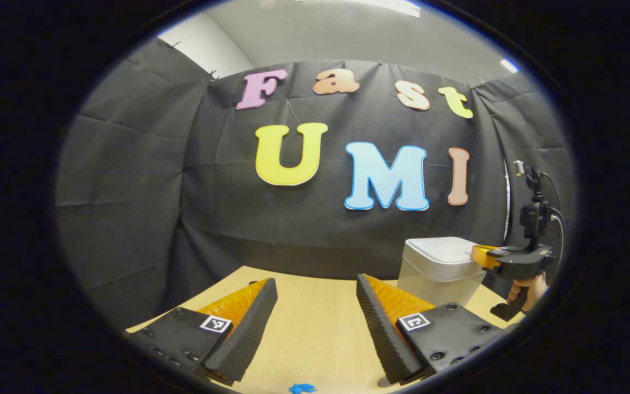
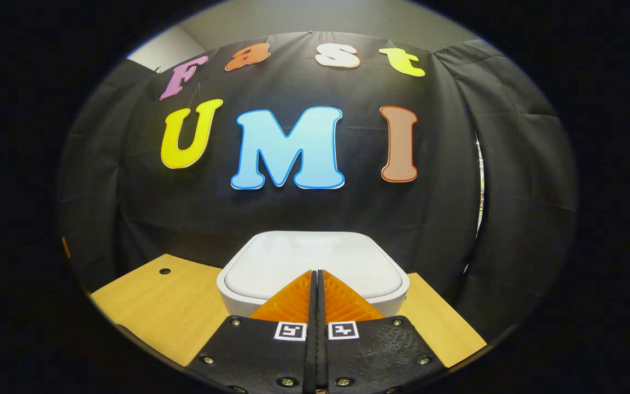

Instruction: Press the lid of the desktop garbage bin to open it, pick up the crumpled paper on the desktop and throw it into the bin, then pick up the pop can on the desktop and drop it into the bin, and finally close the garbage bin lid.

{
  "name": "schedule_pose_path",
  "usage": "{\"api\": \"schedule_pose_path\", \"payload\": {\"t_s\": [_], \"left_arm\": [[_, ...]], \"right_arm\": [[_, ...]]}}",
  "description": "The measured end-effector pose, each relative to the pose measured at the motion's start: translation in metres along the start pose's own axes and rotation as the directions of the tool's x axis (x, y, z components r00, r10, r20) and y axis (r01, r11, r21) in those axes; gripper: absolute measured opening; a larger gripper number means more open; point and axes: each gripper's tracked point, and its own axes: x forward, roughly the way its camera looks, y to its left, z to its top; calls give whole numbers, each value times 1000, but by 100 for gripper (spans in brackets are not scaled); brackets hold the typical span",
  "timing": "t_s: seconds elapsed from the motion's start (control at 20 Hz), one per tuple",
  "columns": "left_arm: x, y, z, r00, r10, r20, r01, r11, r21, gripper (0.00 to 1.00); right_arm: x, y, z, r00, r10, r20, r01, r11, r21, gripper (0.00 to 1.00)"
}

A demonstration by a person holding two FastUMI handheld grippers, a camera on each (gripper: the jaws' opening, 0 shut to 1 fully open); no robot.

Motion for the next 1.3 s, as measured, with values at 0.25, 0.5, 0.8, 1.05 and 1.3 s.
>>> {"api": "schedule_pose_path", "payload": {"t_s": [0.25,0.5,0.8,1.05,1.3], "left_arm": [[-7,2,-2,1000,-2,-1,2,999,-32,95],[-20,17,-4,1000,30,1,-30,999,-42,95],[-31,26,-9,999,48,-11,-48,998,-50,95],[-32,18,-7,1000,25,-7,-25,999,-36,95],[-30,7,-9,1000,-3,-10,3,1000,-24,95]], "right_arm": [[-1,-1,3,1000,-2,-11,2,1000,-20,0],[-3,-1,8,1000,7,-24,-5,997,72,0],[-11,0,11,1000,-12,-25,13,999,31,0],[-28,0,6,1000,-10,-28,10,1000,5,0],[-38,-7,4,999,-21,-33,21,1000,13,0]]}}
